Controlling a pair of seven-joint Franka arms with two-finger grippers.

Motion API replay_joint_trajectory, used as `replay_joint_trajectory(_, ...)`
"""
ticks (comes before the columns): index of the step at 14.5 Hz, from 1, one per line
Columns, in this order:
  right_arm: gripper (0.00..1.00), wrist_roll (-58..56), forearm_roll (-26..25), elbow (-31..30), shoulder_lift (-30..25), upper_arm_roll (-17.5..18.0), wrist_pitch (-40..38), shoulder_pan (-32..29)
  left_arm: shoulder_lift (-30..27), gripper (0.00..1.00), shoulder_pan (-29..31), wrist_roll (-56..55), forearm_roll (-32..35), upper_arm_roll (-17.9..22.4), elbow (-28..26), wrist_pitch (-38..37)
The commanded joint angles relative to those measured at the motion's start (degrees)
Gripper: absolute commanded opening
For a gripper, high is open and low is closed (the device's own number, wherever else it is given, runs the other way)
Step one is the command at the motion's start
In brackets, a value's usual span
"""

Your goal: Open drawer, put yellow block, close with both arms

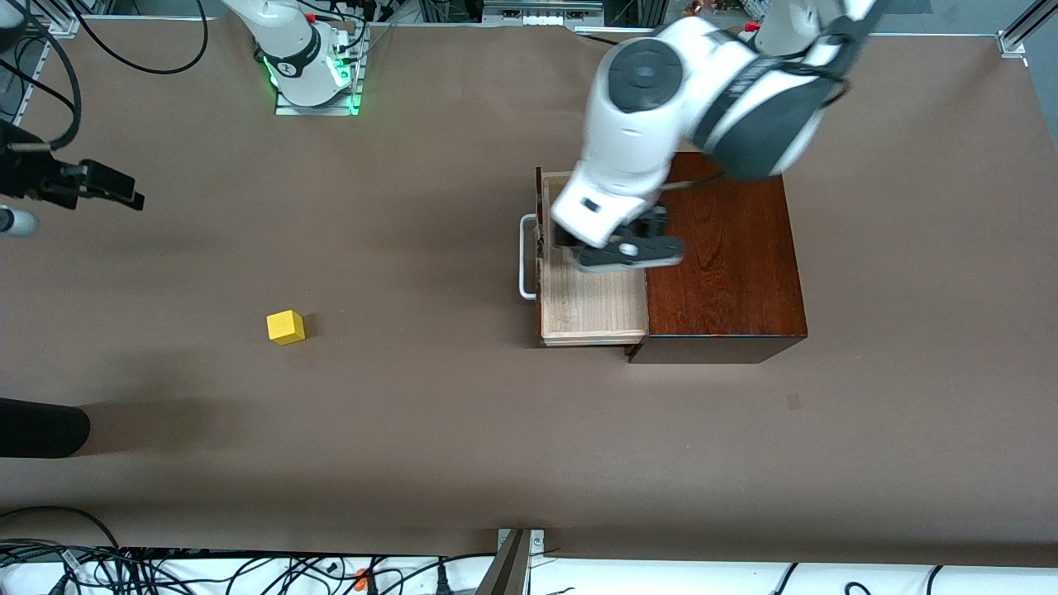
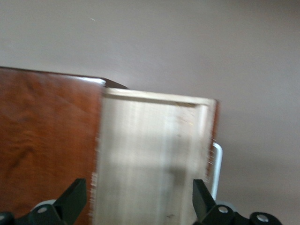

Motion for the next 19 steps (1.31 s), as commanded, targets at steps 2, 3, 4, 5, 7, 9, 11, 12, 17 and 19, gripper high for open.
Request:
replay_joint_trajectory(2, 1.0, -0.1, -0.8, 0.2, 5.3, 0.9, 5.6, 2.5, -4.8, 1.0, 9.5, 7.7, -4.6, -1.4, -3.7, -1.6)
replay_joint_trajectory(3, 1.0, -0.6, -0.8, 0.1, 6.6, 0.9, 6.9, 3.0, -5.7, 1.0, 11.9, 11.5, -6.6, -1.5, -3.7, -2.2)
replay_joint_trajectory(4, 1.0, -0.6, -0.8, 0.0, 8.0, 0.9, 7.6, 3.4, -7.2, 1.0, 12.7, 16.0, -8.2, -0.4, -3.7, -4.4)
replay_joint_trajectory(5, 1.0, -0.7, -0.9, -0.3, 9.7, 0.9, 9.0, 4.2, -8.2, 1.0, 12.3, 20.4, -10.6, 3.0, -3.7, -6.1)
replay_joint_trajectory(7, 1.0, -0.8, -1.6, -3.6, 11.9, 0.9, 16.0, 4.9, -12.7, 1.0, 8.6, 29.9, -16.5, 14.0, -4.5, -8.6)
replay_joint_trajectory(9, 1.0, -0.9, -5.1, -9.6, 12.3, 0.9, 25.2, 7.0, -16.6, 1.0, 5.2, 39.3, -19.6, 23.3, -6.6, -11.6)
replay_joint_trajectory(11, 1.0, -0.9, -6.3, -15.6, 12.3, 0.9, 33.2, 7.0, -20.7, 1.0, 2.8, 46.1, -20.1, 29.9, -10.6, -12.1)
replay_joint_trajectory(12, 1.0, -0.9, -6.3, -18.2, 12.6, 0.9, 37.0, 7.0, -22.6, 1.0, 1.8, 48.3, -20.1, 32.8, -12.4, -12.0)
replay_joint_trajectory(17, 1.0, -1.6, -6.6, -29.1, 19.1, 0.9, 61.3, 7.0, -25.1, 1.0, 2.2, 53.0, -19.2, 36.7, -14.6, -12.0)
replay_joint_trajectory(19, 1.0, -4.7, -6.5, -29.1, 22.2, 0.9, 66.7, 7.0, -25.1, 1.0, 2.2, 53.1, -18.2, 36.0, -14.7, -11.8)
